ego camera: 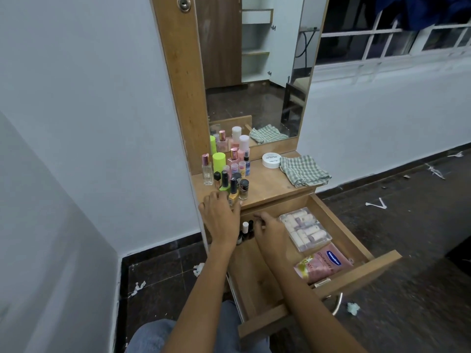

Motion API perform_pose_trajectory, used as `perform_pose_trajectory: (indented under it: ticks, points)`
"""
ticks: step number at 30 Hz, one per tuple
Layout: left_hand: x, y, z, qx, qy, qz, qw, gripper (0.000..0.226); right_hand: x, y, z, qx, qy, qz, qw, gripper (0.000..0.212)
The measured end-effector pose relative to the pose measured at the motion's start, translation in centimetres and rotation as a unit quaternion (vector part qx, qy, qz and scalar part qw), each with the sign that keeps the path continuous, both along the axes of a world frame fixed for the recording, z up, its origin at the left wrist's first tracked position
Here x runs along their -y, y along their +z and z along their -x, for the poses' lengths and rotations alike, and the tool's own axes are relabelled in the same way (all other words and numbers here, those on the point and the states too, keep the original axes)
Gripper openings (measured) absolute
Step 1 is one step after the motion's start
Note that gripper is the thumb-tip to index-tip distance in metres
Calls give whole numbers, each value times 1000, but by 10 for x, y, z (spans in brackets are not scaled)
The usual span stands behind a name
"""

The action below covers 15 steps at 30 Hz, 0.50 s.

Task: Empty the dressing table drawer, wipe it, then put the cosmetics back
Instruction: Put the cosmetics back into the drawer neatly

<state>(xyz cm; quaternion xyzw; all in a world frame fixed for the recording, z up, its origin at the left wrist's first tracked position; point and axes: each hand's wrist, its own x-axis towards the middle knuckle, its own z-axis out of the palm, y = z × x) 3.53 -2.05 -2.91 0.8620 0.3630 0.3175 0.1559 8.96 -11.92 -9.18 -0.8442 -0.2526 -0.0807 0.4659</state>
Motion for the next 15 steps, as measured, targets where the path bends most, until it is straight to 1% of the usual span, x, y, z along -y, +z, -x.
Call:
perform_pose_trajectory:
  ticks: [3,6,7,10,11,13,15]
  points:
    - [-4,0,-7,-4,24,10,1000,26,1,3,2,23,19,-48,998,26]
    - [-4,-2,4,-1,21,10,1000,24,3,10,5,20,53,-99,994,24]
    - [-2,-4,12,7,7,3,1000,24,5,13,6,17,75,-110,991,27]
    - [4,-9,45,13,-60,-16,998,22,11,21,9,-5,161,-107,981,43]
    - [5,-11,56,3,-83,-21,996,21,15,24,11,-16,194,-104,975,44]
    - [5,-15,71,-16,-131,-21,991,20,23,30,13,-50,247,-89,964,37]
    - [5,-20,77,-16,-171,-9,985,20,32,37,17,-66,289,-52,954,30]
